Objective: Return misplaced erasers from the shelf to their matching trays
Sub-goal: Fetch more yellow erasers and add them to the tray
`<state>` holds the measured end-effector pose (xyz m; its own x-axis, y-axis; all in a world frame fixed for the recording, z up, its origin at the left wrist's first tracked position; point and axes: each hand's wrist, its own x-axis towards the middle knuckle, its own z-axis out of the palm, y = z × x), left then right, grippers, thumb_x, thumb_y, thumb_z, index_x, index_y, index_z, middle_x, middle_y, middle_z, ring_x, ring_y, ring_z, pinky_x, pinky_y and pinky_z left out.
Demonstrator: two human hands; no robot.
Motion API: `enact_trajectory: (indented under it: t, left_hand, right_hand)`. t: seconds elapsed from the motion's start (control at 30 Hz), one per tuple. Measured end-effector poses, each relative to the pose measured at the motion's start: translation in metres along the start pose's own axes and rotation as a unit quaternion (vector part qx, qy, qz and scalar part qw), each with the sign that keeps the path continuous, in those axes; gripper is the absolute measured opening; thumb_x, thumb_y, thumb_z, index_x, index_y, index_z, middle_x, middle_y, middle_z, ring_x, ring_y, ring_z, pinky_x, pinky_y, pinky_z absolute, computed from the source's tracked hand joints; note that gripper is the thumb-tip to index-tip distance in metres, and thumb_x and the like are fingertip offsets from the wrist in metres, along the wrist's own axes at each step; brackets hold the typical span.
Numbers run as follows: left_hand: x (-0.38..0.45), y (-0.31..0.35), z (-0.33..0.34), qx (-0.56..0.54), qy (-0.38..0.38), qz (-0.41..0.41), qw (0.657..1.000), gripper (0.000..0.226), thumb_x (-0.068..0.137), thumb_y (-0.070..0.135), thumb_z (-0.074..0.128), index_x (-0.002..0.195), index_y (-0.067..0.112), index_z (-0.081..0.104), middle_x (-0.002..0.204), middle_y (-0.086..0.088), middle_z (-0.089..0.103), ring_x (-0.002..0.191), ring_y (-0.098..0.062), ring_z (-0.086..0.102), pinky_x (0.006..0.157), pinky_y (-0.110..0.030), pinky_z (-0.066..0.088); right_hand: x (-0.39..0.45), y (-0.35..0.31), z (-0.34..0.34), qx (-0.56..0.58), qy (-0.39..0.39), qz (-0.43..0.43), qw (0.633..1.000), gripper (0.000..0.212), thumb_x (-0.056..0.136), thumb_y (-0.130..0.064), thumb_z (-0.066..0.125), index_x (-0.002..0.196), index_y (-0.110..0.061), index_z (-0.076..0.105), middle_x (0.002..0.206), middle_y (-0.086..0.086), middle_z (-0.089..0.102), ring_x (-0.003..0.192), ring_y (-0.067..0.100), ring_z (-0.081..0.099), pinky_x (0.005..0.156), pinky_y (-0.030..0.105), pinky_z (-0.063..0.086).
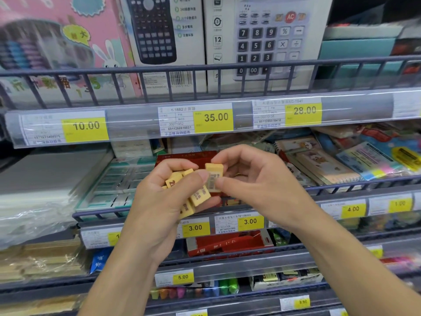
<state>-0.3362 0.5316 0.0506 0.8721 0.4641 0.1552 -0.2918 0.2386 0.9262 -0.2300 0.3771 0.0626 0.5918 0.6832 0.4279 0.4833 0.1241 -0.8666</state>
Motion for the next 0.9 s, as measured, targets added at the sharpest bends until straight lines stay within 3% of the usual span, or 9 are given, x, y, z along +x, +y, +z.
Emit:
enact_trajectory:
  t: [0.1,0.27,0.33,0.5,0.7,0.77,0.9]
  left_hand:
    - [0.001,0.001,-0.007,-0.006,0.009,0.003,1.000,0.028,0.062,0.016,0.095,0.082,0.018,0.076,0.091,-0.018,0.077,0.087,-0.033,0.078,0.066,-0.042,0.064]
    - [0.003,0.002,-0.014,0.008,0.026,0.014,1.000,0.033,0.051,0.029,0.094,0.079,0.021,0.078,0.077,-0.004,0.073,0.074,-0.019,0.075,0.060,-0.035,0.063]
    - [0.003,0.003,-0.015,0.017,0.032,0.015,0.999,0.035,0.049,0.033,0.092,0.080,0.021,0.078,0.078,-0.004,0.072,0.073,-0.018,0.074,0.058,-0.034,0.062]
    - [0.004,0.004,-0.015,0.038,0.009,0.007,0.999,0.027,0.060,0.024,0.094,0.082,0.021,0.079,0.075,-0.003,0.071,0.070,-0.016,0.072,0.058,-0.034,0.061]
    - [0.001,0.004,-0.012,0.065,-0.045,-0.017,0.997,0.046,0.058,0.029,0.092,0.103,0.023,0.082,0.094,-0.007,0.079,0.081,-0.024,0.076,0.062,-0.036,0.063]
    - [0.000,0.003,-0.011,0.060,-0.046,-0.013,0.997,0.042,0.059,0.028,0.091,0.099,0.019,0.082,0.096,-0.014,0.079,0.086,-0.027,0.077,0.064,-0.037,0.063]
    - [-0.002,0.001,-0.014,0.057,-0.042,0.005,0.997,0.034,0.062,0.026,0.091,0.094,0.017,0.081,0.098,-0.018,0.078,0.088,-0.035,0.077,0.067,-0.040,0.064]
  right_hand:
    - [0.001,0.003,-0.002,0.108,0.011,0.042,0.993,0.027,0.086,0.002,0.072,0.109,-0.013,0.069,0.100,0.014,0.069,0.083,0.021,0.067,0.075,0.030,0.059]
    - [0.003,0.008,-0.005,0.240,0.003,0.080,0.967,0.033,0.081,-0.001,0.067,0.114,-0.006,0.066,0.104,0.017,0.071,0.096,0.037,0.072,0.076,0.032,0.058]
    - [0.004,0.010,-0.006,0.214,0.011,0.090,0.973,0.032,0.081,-0.005,0.067,0.113,-0.010,0.068,0.106,0.017,0.072,0.099,0.042,0.070,0.072,0.031,0.056]
    - [0.003,0.011,-0.007,0.115,0.011,0.072,0.991,0.036,0.078,-0.010,0.071,0.113,-0.017,0.068,0.101,-0.005,0.074,0.092,0.014,0.069,0.073,0.026,0.055]
    - [-0.002,0.010,0.005,-0.083,0.038,-0.098,0.991,0.025,0.084,-0.004,0.076,0.105,-0.019,0.075,0.105,-0.005,0.068,0.104,0.021,0.067,0.086,0.032,0.056]
    - [-0.002,0.011,0.007,-0.082,0.043,-0.120,0.989,0.025,0.083,-0.003,0.078,0.104,-0.017,0.077,0.108,-0.002,0.065,0.107,0.019,0.065,0.086,0.026,0.054]
    - [-0.002,0.009,0.003,0.028,0.002,-0.064,0.998,0.024,0.083,-0.007,0.079,0.104,-0.019,0.079,0.114,0.002,0.068,0.098,0.015,0.071,0.081,0.022,0.056]
